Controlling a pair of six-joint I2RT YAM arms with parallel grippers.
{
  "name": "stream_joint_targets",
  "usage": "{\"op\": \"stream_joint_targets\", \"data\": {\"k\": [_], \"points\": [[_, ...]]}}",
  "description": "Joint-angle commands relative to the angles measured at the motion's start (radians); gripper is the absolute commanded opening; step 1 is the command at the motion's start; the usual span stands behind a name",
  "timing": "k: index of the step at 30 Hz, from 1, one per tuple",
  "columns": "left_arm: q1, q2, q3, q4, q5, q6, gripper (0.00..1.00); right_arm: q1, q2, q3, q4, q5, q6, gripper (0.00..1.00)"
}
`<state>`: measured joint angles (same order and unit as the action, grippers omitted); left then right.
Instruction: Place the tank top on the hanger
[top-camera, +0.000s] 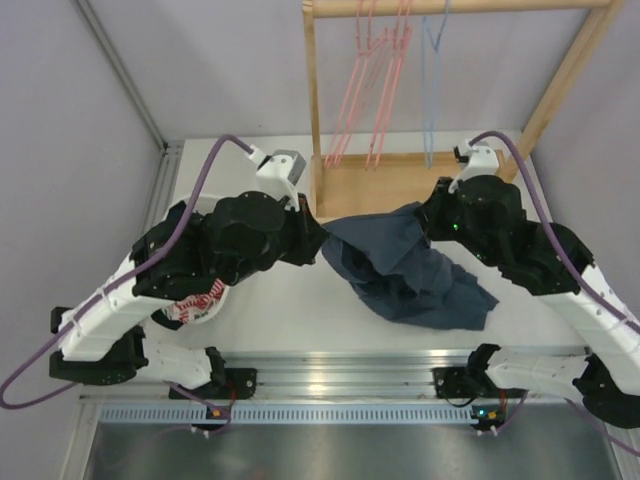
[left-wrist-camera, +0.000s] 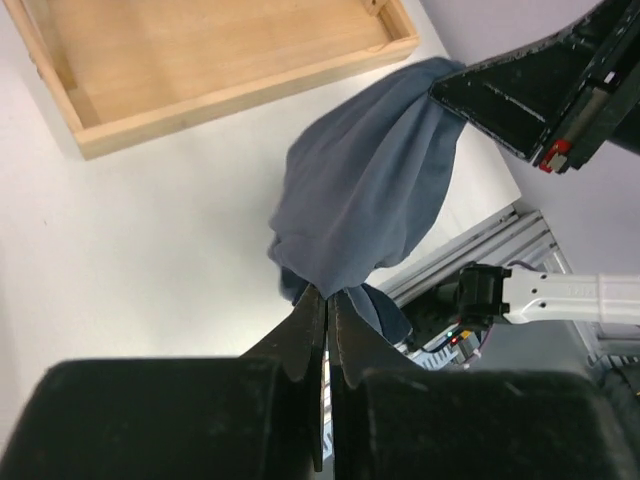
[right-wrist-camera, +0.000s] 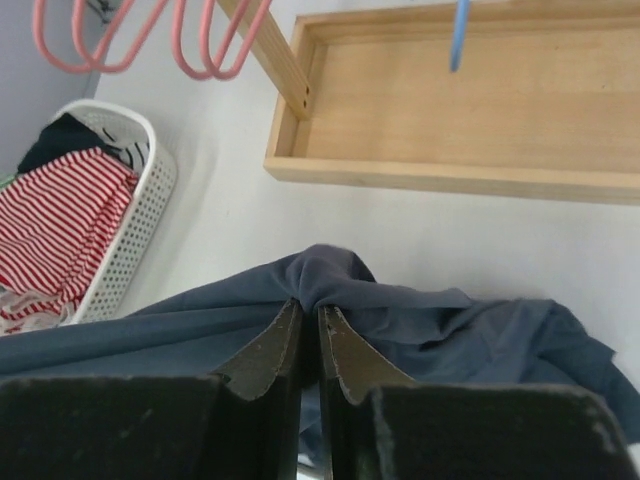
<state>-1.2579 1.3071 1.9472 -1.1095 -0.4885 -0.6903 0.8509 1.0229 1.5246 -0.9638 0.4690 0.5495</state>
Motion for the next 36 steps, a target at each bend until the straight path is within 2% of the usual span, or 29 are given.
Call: {"op": "stream_joint_targets", "data": {"k": [1, 2, 4, 5, 6, 7, 8, 9, 11, 12, 13, 15, 17, 20, 23, 28, 31, 32, 34, 35, 36], "points": [[0.024, -0.041, -0.150, -0.012, 0.023, -0.046, 0.00, -0.019, 0.026, -0.082, 0.035, -0.050, -0.020, 0.08], [0.038, -0.075, -0.318, 0.084, 0.092, -0.058, 0.00, -0.021, 0.023, -0.142, 0.106, -0.072, -0.001, 0.08], [0.145, -0.120, -0.503, 0.201, 0.215, -0.064, 0.00, -0.047, 0.029, -0.338, 0.186, -0.139, 0.016, 0.09], [0.203, -0.129, -0.590, 0.297, 0.331, -0.067, 0.00, -0.067, 0.037, -0.397, 0.260, -0.164, 0.027, 0.09], [0.260, -0.137, -0.770, 0.363, 0.390, -0.064, 0.00, -0.105, 0.067, -0.503, 0.301, -0.215, 0.027, 0.08], [0.367, -0.144, -0.859, 0.422, 0.439, -0.058, 0.00, -0.121, 0.084, -0.555, 0.347, -0.243, 0.026, 0.08], [0.411, -0.140, -0.998, 0.477, 0.480, -0.055, 0.00, -0.131, 0.098, -0.601, 0.455, -0.271, 0.009, 0.10], [0.470, -0.131, -1.045, 0.575, 0.546, -0.055, 0.00, -0.133, 0.124, -0.677, 0.506, -0.305, 0.007, 0.20], [0.505, -0.083, -1.114, 0.643, 0.577, -0.057, 0.00, -0.136, 0.147, -0.725, 0.607, -0.334, -0.003, 0.29], [0.520, -0.065, -1.120, 0.702, 0.594, -0.054, 0.00, -0.136, 0.167, -0.750, 0.626, -0.348, -0.008, 0.44], [0.525, -0.025, -1.120, 0.732, 0.602, -0.048, 0.00, -0.135, 0.172, -0.759, 0.645, -0.354, -0.014, 0.52], [0.541, 0.021, -1.073, 0.749, 0.607, -0.026, 0.00, -0.135, 0.160, -0.774, 0.668, -0.343, -0.023, 0.75], [0.557, 0.076, -0.995, 0.746, 0.620, -0.008, 0.00, -0.135, 0.114, -0.779, 0.649, -0.320, -0.039, 0.83], [0.583, 0.118, -0.871, 0.694, 0.639, 0.029, 0.00, -0.133, 0.010, -0.796, 0.616, -0.286, -0.075, 0.81], [0.624, 0.133, -0.812, 0.654, 0.636, 0.043, 0.00, -0.119, -0.111, -0.869, 0.599, -0.306, -0.091, 0.68], [0.706, 0.204, -0.823, 0.620, 0.676, 0.026, 0.00, -0.006, -0.233, -1.064, 0.657, -0.329, -0.057, 0.67], [0.715, 0.224, -0.860, 0.646, 0.725, 0.008, 0.00, 0.072, -0.225, -1.106, 0.697, -0.303, -0.008, 0.66], [0.715, 0.221, -0.885, 0.672, 0.747, 0.000, 0.00, 0.100, -0.187, -1.098, 0.701, -0.281, 0.012, 0.62], [0.715, 0.205, -0.904, 0.683, 0.749, 0.002, 0.00, 0.132, -0.135, -1.084, 0.714, -0.248, 0.018, 0.60], [0.715, 0.199, -0.913, 0.685, 0.749, 0.006, 0.05, 0.148, -0.088, -1.075, 0.715, -0.207, 0.021, 0.56], [0.715, 0.192, -0.915, 0.680, 0.752, 0.017, 0.14, 0.175, -0.064, -1.055, 0.717, -0.185, 0.023, 0.53]]}}
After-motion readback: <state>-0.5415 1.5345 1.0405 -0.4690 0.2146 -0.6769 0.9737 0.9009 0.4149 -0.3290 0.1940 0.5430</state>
